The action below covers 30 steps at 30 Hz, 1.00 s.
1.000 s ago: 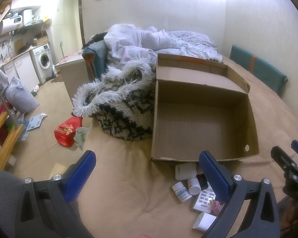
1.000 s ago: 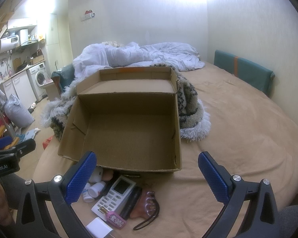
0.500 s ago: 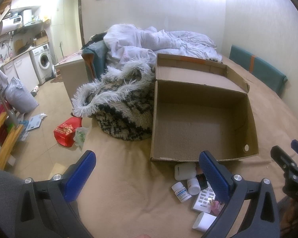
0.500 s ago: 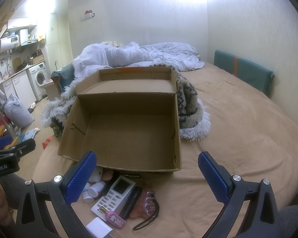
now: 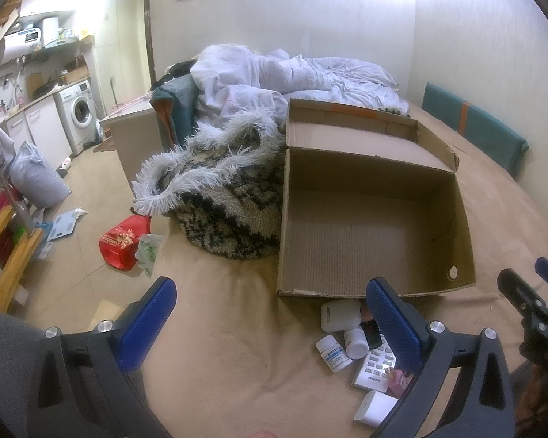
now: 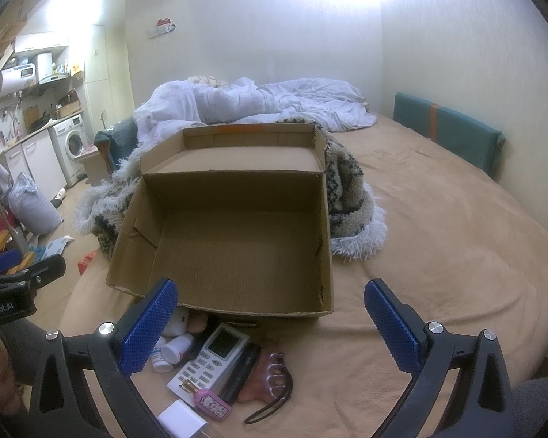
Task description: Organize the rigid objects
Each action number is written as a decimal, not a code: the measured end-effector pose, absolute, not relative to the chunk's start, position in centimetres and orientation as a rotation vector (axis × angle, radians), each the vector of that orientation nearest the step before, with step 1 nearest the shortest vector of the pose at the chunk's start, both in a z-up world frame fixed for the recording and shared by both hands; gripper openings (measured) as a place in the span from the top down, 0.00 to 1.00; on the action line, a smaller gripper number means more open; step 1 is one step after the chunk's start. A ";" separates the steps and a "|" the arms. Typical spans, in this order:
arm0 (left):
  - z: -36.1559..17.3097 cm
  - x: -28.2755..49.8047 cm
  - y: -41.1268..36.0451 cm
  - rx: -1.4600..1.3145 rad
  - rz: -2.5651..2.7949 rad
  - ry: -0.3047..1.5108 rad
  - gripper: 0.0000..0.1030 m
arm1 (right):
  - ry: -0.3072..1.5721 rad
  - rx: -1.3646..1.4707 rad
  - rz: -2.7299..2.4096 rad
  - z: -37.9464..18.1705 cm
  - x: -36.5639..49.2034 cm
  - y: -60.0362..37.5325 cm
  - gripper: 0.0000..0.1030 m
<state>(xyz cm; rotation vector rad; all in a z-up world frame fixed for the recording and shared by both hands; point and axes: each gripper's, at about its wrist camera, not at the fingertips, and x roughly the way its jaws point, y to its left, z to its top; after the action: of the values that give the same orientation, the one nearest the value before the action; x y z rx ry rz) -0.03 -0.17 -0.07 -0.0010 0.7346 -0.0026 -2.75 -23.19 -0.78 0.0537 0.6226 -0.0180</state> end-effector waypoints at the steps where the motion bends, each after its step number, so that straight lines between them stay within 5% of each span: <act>1: -0.1 0.0 -0.2 -0.001 -0.003 0.735 0.00 | 0.623 0.054 -0.018 -0.8 -2.8 -23.2 0.00; 30: -1.3 1.0 0.5 -0.027 0.032 0.806 0.00 | 0.711 0.121 -0.030 -2.0 -1.9 -24.3 0.00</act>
<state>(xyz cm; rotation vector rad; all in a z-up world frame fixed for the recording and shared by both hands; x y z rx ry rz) 1.05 0.50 -1.28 -0.0267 0.8057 0.0316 -1.89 -24.32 -2.01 0.1207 0.7109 -0.0303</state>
